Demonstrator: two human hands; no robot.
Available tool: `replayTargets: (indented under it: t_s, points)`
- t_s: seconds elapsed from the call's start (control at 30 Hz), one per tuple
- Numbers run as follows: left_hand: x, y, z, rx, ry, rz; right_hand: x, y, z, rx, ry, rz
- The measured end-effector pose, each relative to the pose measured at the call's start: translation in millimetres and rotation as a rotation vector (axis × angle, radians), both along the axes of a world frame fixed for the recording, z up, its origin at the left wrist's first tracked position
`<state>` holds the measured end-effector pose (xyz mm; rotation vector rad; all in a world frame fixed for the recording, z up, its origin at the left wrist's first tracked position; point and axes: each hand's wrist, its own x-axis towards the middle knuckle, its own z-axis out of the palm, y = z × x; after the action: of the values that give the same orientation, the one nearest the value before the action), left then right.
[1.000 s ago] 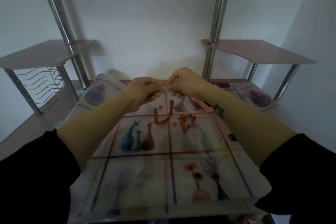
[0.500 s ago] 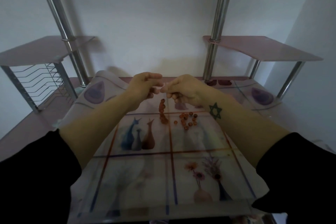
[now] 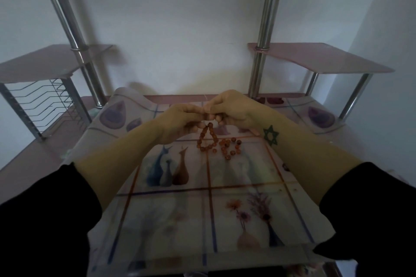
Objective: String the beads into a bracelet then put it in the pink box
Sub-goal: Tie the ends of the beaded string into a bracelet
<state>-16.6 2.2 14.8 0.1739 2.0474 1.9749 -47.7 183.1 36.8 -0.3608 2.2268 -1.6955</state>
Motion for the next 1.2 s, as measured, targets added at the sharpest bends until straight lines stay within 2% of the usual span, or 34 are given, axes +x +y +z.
replayTargets:
  t_s: [0.27,0.4,0.6,0.67,0.8,0.87,1.07,1.2]
  points:
    - [3,1,4,0.008,0.009,-0.054,5,6,17,-0.012,0.031,0.128]
    - [4,0,7,0.082,0.034,-0.046,8,5,23,-0.025,0.041,0.107]
    - [1,1,7,0.236,-0.066,0.078,13,4,27,0.014,0.088,0.044]
    - [-1,-1,8,0.198,-0.089,0.115,13,4,28,0.071,0.124,0.029]
    - [-1,-3,9,-0.090,-0.047,0.122,12,0,29,0.184,0.227,0.058]
    - [0,1,10,-0.144,-0.028,0.111,11,-4,29,0.230,0.268,0.074]
    - [6,7,12,-0.201,0.000,0.016,4,-15,18,0.275,0.290,0.059]
    - [10,1,13,-0.073,-0.079,-0.036,1,-10,15,0.241,0.275,0.023]
